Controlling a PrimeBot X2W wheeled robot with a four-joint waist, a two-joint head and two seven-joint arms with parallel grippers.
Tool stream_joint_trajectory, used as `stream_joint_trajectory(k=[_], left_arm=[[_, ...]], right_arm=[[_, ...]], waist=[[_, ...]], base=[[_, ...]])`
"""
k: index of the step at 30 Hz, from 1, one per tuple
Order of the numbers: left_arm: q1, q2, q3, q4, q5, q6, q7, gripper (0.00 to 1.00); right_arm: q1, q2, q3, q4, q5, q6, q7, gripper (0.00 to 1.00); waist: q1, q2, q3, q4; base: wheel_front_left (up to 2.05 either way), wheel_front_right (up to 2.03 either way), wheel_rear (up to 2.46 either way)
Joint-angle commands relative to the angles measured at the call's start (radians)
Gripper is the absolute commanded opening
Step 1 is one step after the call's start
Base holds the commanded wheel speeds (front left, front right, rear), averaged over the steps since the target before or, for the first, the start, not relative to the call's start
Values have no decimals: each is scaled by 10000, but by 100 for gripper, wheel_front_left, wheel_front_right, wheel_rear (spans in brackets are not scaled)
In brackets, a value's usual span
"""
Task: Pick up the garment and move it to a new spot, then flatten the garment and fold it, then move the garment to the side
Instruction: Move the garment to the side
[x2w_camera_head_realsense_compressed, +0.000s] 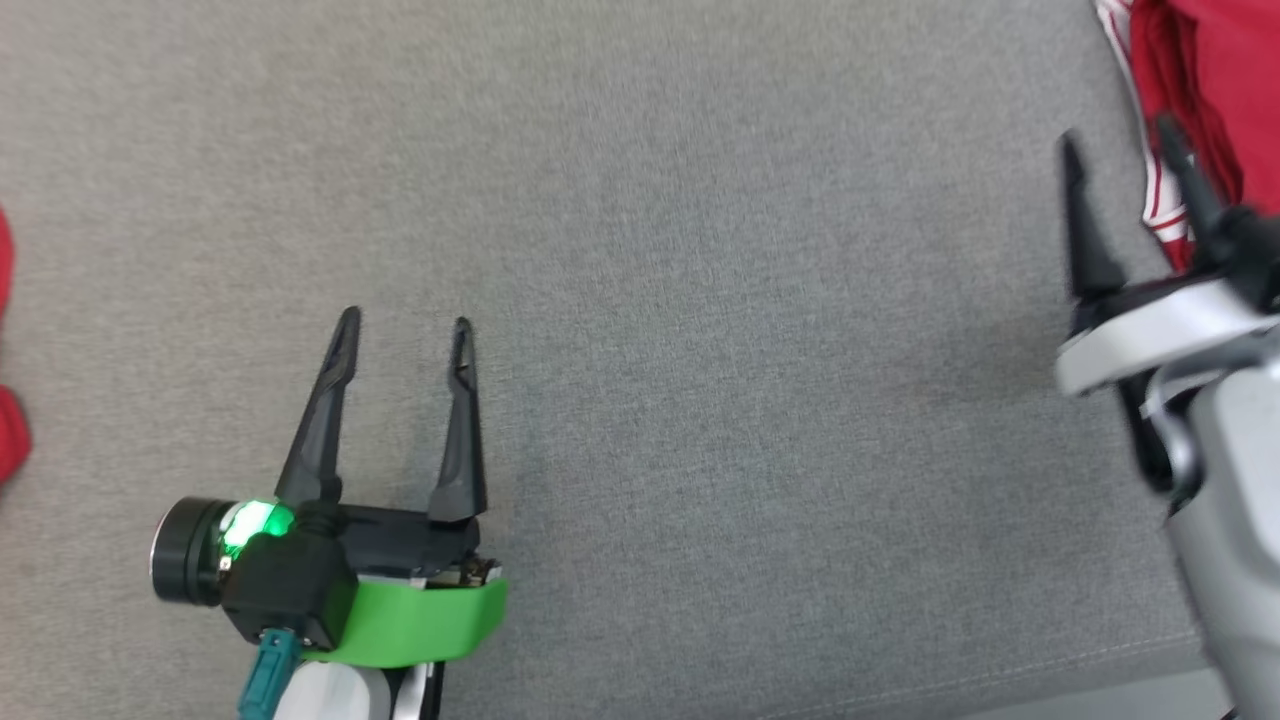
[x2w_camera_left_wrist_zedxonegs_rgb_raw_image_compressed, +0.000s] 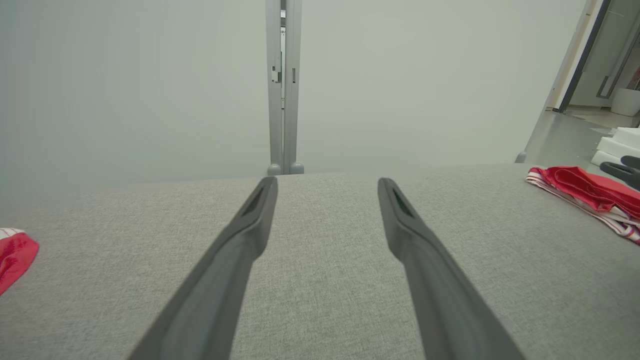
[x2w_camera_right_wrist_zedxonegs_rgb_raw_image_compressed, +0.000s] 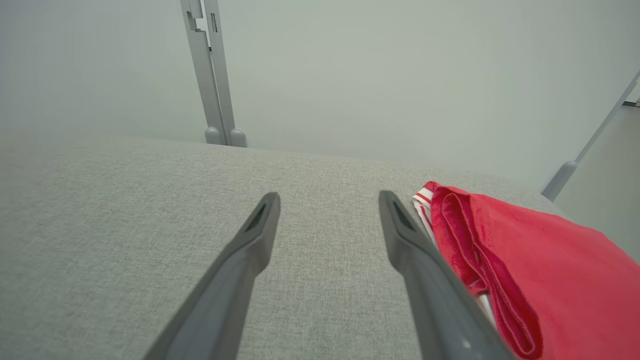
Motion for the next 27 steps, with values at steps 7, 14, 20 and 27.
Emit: stream_joint_trajectory(k=[7, 14, 20, 27], left_arm=[[600, -345, 881, 663, -258, -445, 1, 100], [931, -461, 1506, 1005, -370, -854, 0, 100], [1024, -471, 1780, 1212, -849, -735, 1, 100], [1620, -468, 1887, 1841, -735, -801, 1, 100]], right_arm=[[1548, 1017, 51, -698, -286, -20, -26, 100], [2723, 1537, 34, -1922, -260, -20, -28, 100], [3517, 1779, 26, -2658, -544, -20, -26, 100], [4529, 2043, -9, -3124, -623, -20, -28, 100]], waist=[[0, 0, -2101, 446], [0, 0, -2704, 602], [0, 0, -3063, 634], [0, 0, -3698, 678]], base=[[0, 0, 0], [0, 0, 0], [0, 0, 0], [0, 0, 0]])
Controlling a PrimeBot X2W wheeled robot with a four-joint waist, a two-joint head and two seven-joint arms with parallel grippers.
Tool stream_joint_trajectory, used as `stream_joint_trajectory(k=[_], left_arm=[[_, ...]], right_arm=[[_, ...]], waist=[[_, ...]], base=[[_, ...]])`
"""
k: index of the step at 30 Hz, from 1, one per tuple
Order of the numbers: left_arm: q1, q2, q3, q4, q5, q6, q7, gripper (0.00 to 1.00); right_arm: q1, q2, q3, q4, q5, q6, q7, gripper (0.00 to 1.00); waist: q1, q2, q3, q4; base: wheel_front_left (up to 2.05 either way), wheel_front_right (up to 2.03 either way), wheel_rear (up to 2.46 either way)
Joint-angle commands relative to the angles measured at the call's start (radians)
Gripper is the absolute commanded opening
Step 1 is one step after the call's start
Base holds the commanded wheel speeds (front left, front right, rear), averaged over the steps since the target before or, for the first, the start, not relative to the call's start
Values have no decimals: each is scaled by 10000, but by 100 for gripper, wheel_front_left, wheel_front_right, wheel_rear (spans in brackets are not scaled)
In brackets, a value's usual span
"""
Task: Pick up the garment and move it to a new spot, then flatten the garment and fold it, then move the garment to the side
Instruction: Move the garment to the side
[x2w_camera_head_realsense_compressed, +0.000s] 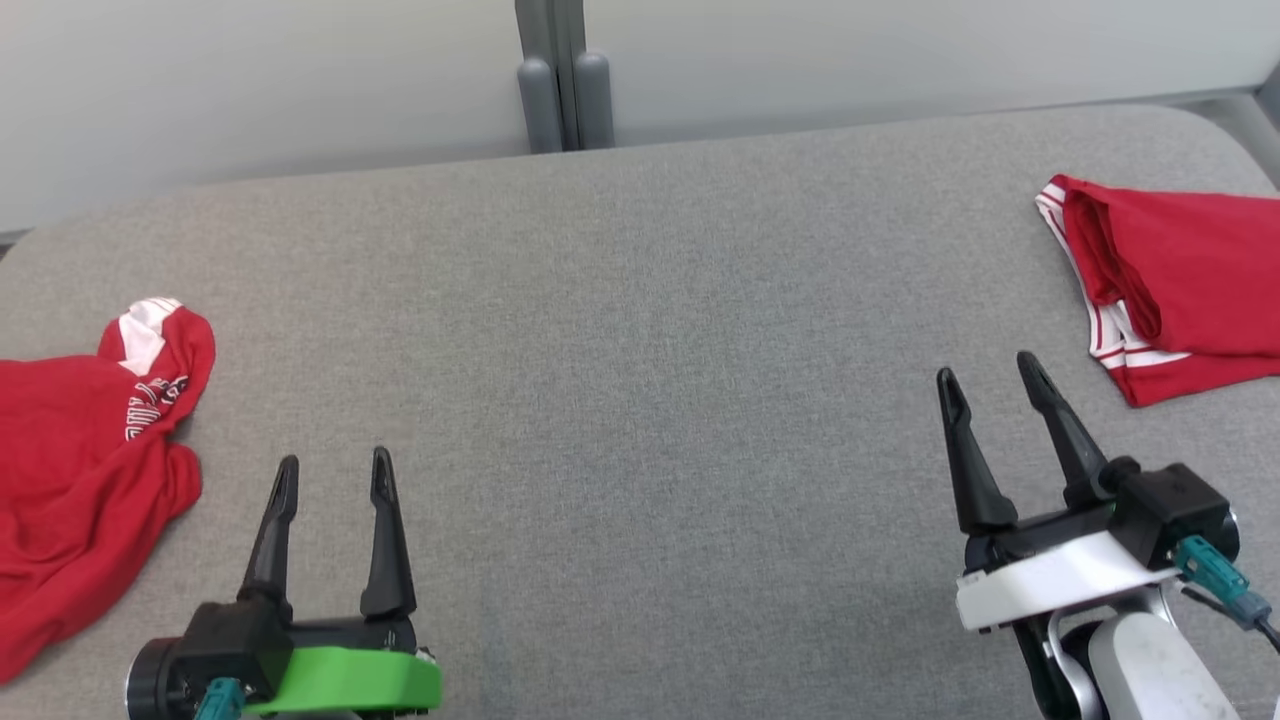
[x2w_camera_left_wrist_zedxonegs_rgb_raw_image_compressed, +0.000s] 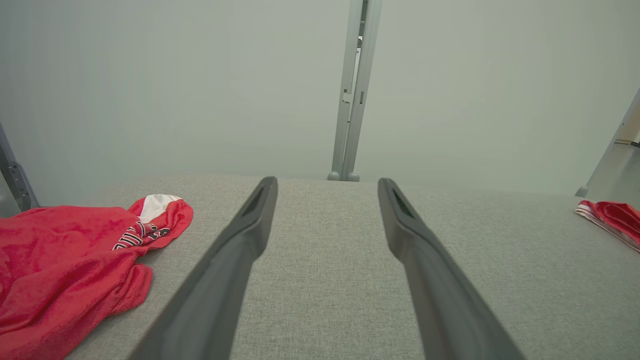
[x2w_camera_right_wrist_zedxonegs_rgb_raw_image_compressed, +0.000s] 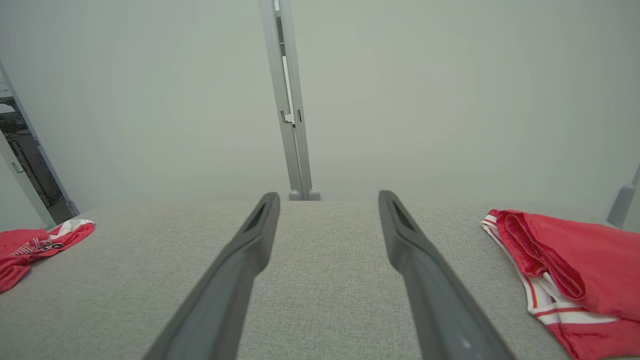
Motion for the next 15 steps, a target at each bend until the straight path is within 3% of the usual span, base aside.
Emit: stream_joint_trajectory(k=[1, 15], left_arm=[[183, 12, 20, 41, 129, -35, 1, 100], [639, 11, -233, 386, 170, -4, 2, 100]], right_arm=[[244, 44, -59, -131, -12, -20, -26, 100], [1036, -44, 120, 40, 33, -20, -25, 100]], waist=[[1, 0, -322, 48], [1, 0, -657, 71]], base=[[0, 0, 0], [0, 0, 0]])
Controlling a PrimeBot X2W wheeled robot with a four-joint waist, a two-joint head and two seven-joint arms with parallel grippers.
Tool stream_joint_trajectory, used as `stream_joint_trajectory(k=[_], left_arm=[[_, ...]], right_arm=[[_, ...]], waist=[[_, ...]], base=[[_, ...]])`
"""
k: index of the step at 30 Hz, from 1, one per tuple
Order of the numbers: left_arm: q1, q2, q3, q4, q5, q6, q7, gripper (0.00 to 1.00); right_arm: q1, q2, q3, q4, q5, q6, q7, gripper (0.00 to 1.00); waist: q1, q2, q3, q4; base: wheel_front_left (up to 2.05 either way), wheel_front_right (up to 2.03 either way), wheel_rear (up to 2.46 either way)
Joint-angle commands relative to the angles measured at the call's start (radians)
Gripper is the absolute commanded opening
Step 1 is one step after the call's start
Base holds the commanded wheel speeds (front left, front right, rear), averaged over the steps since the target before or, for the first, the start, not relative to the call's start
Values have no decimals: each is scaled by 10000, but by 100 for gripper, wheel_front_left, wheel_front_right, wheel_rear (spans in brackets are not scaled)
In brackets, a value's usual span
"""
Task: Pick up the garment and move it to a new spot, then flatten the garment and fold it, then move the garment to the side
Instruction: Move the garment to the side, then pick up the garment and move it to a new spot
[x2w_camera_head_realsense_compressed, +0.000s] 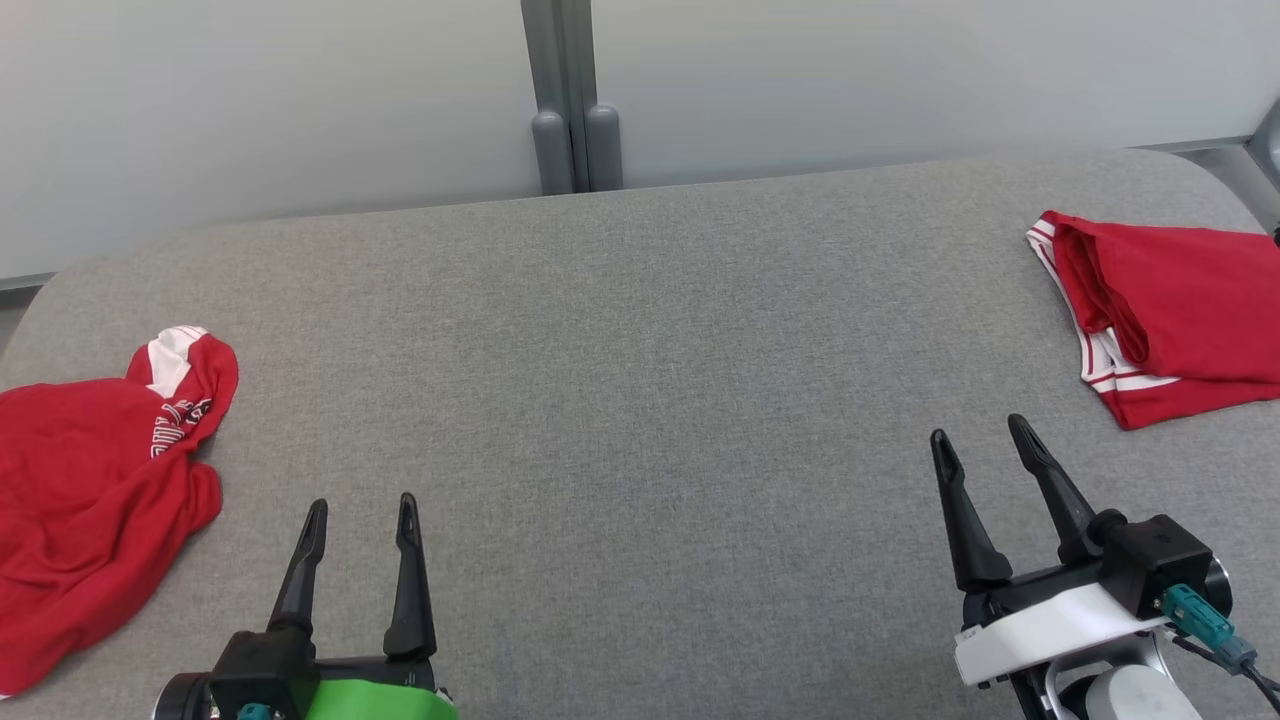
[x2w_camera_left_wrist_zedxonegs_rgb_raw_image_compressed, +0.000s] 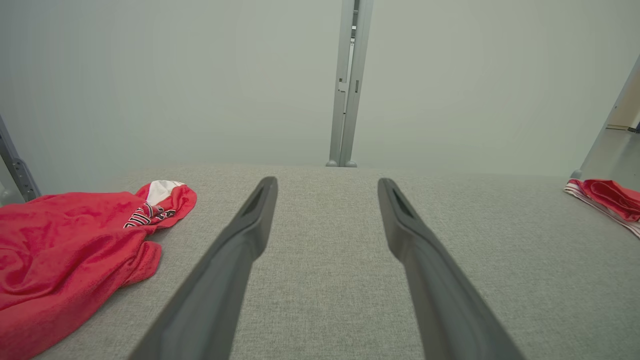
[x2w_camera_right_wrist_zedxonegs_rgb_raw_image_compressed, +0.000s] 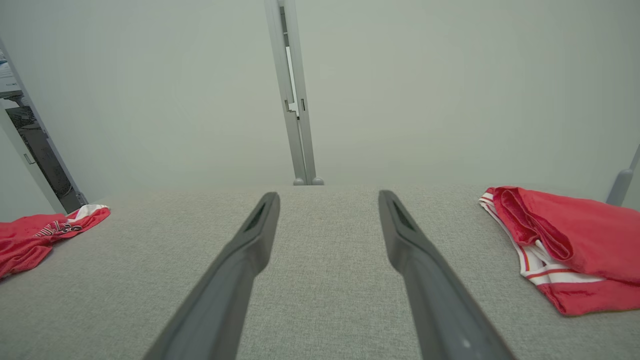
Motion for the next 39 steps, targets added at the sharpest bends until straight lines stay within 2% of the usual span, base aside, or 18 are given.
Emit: stream_joint_trajectory(k=[1, 24, 30, 39], left_arm=[[121, 12, -10, 19, 11, 26, 2, 100], [-11, 12, -234, 163, -113, 205, 2, 100], [-158, 13, -244, 39, -130, 268, 2, 100], [-159, 13, -266, -44, -163, 328, 0, 100]], right_arm=[[137, -48, -17, 41, 17, -20, -28, 100], [91, -81, 25, 129, 75, -20, -27, 100], [26, -118, 148, 118, 131, -18, -28, 100], [-39, -97, 340, 111, 125, -20, -27, 100]], waist=[[1, 0, -4, 7], [1, 0, 115, 320], [1, 0, 243, 827], [1, 0, 311, 2015]], base=[[0, 0, 0], [0, 0, 0], [0, 0, 0], [0, 0, 0]])
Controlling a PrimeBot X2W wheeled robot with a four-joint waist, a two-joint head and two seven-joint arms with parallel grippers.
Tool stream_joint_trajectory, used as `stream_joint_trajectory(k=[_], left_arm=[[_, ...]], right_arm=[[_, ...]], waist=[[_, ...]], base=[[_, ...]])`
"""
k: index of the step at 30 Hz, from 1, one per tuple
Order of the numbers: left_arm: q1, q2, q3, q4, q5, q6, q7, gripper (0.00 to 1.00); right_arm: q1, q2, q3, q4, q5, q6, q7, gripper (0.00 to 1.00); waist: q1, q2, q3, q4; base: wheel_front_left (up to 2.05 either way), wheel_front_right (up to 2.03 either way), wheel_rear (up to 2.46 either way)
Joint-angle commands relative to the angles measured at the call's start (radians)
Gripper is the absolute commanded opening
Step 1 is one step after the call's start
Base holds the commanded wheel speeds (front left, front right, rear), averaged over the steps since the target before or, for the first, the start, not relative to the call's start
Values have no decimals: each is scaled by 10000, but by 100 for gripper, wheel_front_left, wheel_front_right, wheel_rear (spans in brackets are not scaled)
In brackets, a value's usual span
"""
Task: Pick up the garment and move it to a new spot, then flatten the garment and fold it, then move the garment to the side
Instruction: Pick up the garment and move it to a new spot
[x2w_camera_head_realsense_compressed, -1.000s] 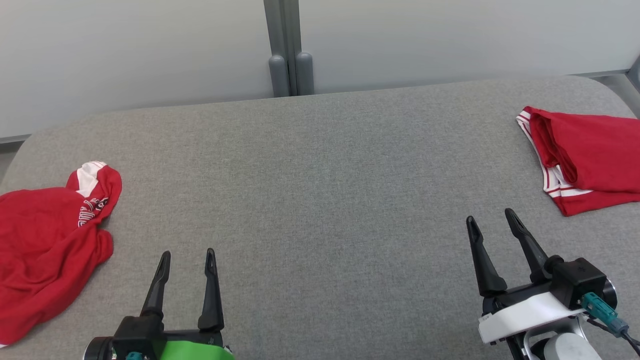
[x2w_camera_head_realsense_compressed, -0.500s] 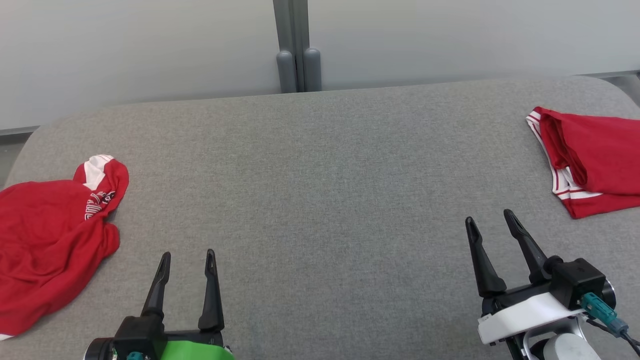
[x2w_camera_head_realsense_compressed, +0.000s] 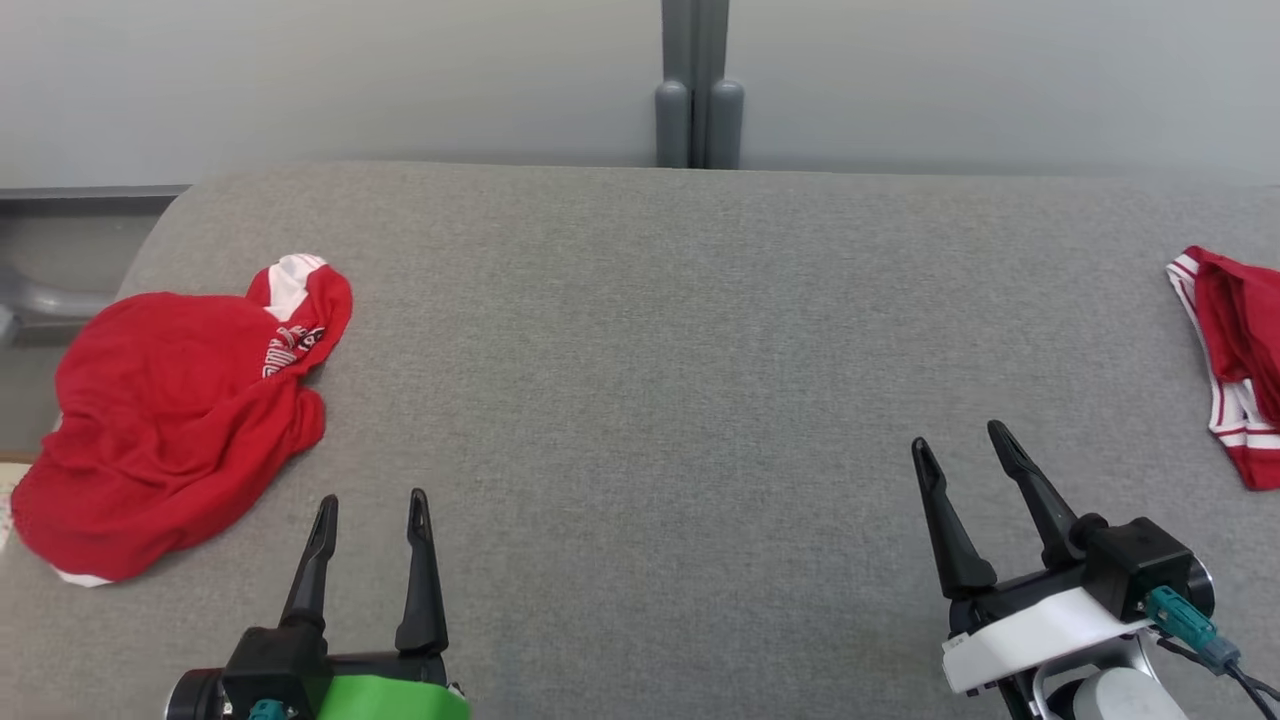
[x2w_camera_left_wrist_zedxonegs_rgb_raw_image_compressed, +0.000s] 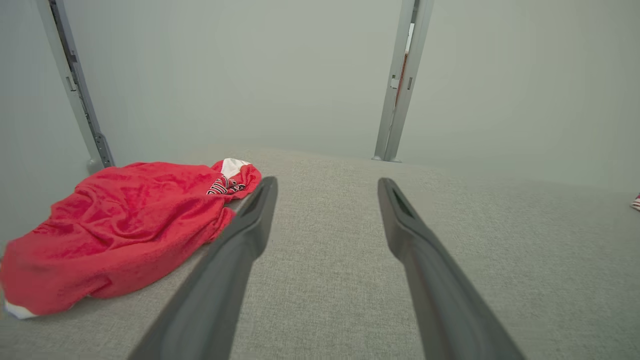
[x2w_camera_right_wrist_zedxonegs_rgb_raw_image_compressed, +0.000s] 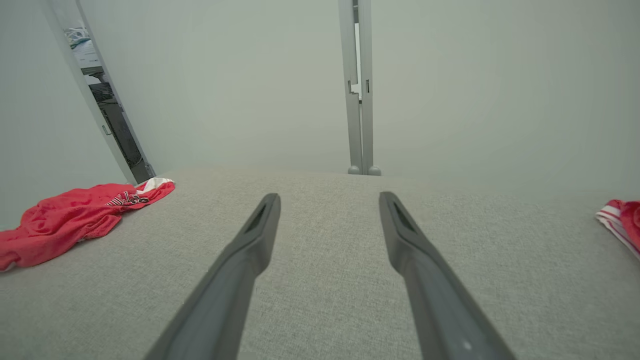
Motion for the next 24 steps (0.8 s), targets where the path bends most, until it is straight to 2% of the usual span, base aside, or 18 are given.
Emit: stream_joint_trajectory(k=[1, 13, 24], left_arm=[[-77, 15, 25, -44, -59, 46, 2, 100], [86, 13, 152, -131, -48, 76, 2, 100], [143, 13, 161, -187, -132, 158, 0, 100]], right_arm=[[-7, -1, 25, 3, 26, -20, -27, 100], [17, -16, 346, 3, -37, -20, -28, 100], [51, -66, 372, 32, -17, -20, -27, 100]], waist=[[0, 0, 46, 598], [0, 0, 66, 2207], [0, 0, 152, 3085]], base=[[0, 0, 0], [0, 0, 0], [0, 0, 0]])
